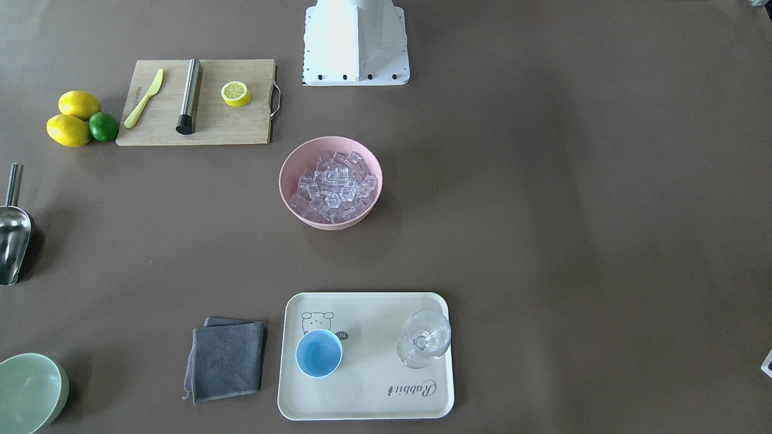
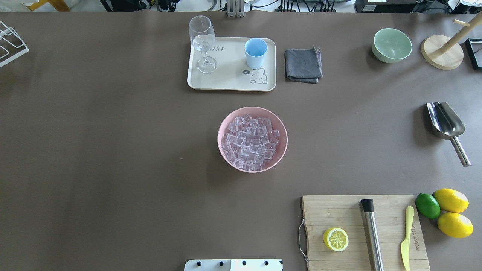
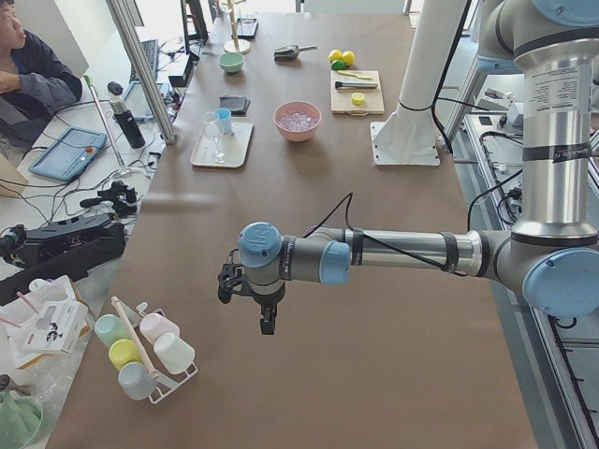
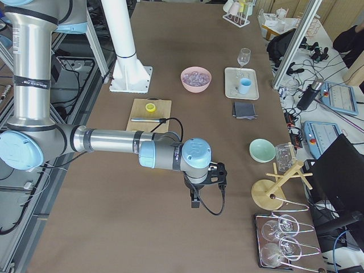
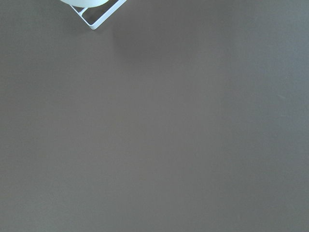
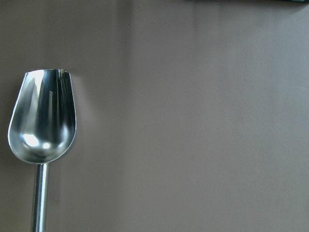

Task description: Put ice in cup with scoop

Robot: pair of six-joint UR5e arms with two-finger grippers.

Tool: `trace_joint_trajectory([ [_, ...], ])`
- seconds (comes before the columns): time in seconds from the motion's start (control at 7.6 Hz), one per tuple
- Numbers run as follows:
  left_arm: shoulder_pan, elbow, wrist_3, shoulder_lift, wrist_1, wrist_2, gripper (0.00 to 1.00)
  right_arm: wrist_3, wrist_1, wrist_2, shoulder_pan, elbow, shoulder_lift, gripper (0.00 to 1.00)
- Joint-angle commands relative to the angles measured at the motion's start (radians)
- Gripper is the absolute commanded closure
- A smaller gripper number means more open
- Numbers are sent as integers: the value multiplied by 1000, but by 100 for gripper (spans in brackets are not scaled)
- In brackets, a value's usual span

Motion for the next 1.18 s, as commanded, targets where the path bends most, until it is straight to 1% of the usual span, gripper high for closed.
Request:
trace_joint_trajectory([
  [0.0, 0, 0, 0, 0, 1, 0, 2, -3, 0, 0, 0, 2, 0, 0],
  [0.66, 12, 6, -3, -4, -4, -2, 2, 1, -1, 0, 0, -2, 0, 0],
  [0.92, 14, 8, -2, -9, -7, 0, 2, -2, -1, 29, 0, 5, -14, 0],
  [1.05, 23, 3, -2, -12, -8, -2, 2, -2, 0, 31, 0, -12, -12, 0],
])
